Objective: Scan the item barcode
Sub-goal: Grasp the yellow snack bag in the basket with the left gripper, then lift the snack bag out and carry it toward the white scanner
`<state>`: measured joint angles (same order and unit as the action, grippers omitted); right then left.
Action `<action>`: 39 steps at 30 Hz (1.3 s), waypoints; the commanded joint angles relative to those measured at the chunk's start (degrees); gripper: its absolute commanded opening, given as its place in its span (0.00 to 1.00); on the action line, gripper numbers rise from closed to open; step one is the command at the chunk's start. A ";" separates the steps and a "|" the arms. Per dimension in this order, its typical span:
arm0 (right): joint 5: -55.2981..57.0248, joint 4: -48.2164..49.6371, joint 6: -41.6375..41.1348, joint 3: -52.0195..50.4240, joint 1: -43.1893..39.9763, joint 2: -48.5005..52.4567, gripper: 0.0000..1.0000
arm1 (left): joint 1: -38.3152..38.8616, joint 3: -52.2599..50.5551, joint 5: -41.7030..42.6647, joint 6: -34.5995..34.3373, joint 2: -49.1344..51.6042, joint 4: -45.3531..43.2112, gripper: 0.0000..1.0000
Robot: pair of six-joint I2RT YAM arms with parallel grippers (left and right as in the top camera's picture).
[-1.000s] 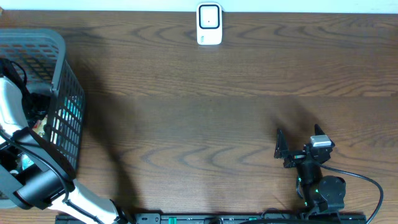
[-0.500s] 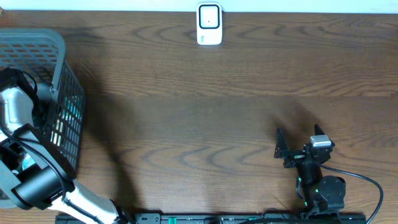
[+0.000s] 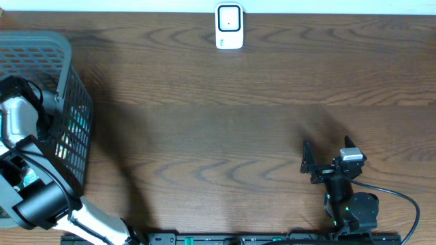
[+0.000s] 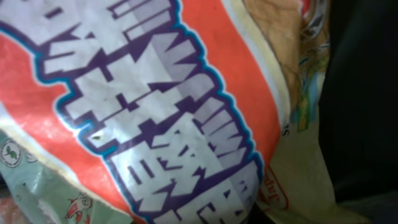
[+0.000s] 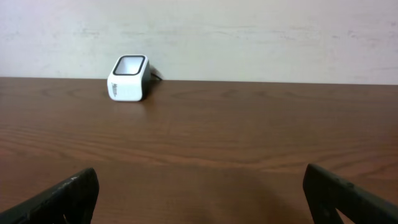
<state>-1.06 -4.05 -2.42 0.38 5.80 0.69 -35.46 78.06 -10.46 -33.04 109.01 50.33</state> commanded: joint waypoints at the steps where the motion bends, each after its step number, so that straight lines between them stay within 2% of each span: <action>1: 0.07 -0.26 -0.74 -0.07 0.42 -0.35 0.99 | -0.26 -0.15 -0.70 -0.02 -0.98 1.53 0.13; 2: 0.04 -0.26 -0.74 -0.07 0.42 -0.35 0.99 | -0.26 0.37 -0.70 -0.02 -1.51 1.95 0.08; 14: 0.07 -0.26 -0.74 -0.07 0.42 -0.35 0.99 | -0.26 1.46 -0.68 -0.33 -19.15 -1.51 0.07; 21: 0.04 -0.26 -0.74 -0.07 0.42 -0.35 0.99 | -0.20 1.46 0.17 -6.97 -33.29 -3.08 0.07; 28: 0.04 -0.26 -0.74 -0.07 0.42 -0.35 0.99 | -0.20 1.46 13.70 -7.34 -47.12 -6.97 0.07; 33: 0.04 -0.26 -0.74 -0.07 0.42 -0.35 0.99 | 0.09 1.46 23.65 -7.37 -52.72 -9.94 0.07; 39: 0.04 -0.26 -0.74 -0.07 0.42 -0.35 0.99 | 7.56 1.46 40.00 -4.98 -54.73 -16.24 0.07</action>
<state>-1.06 -4.05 -2.42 0.38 5.80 0.69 -32.64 78.26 15.81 -40.40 54.59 37.23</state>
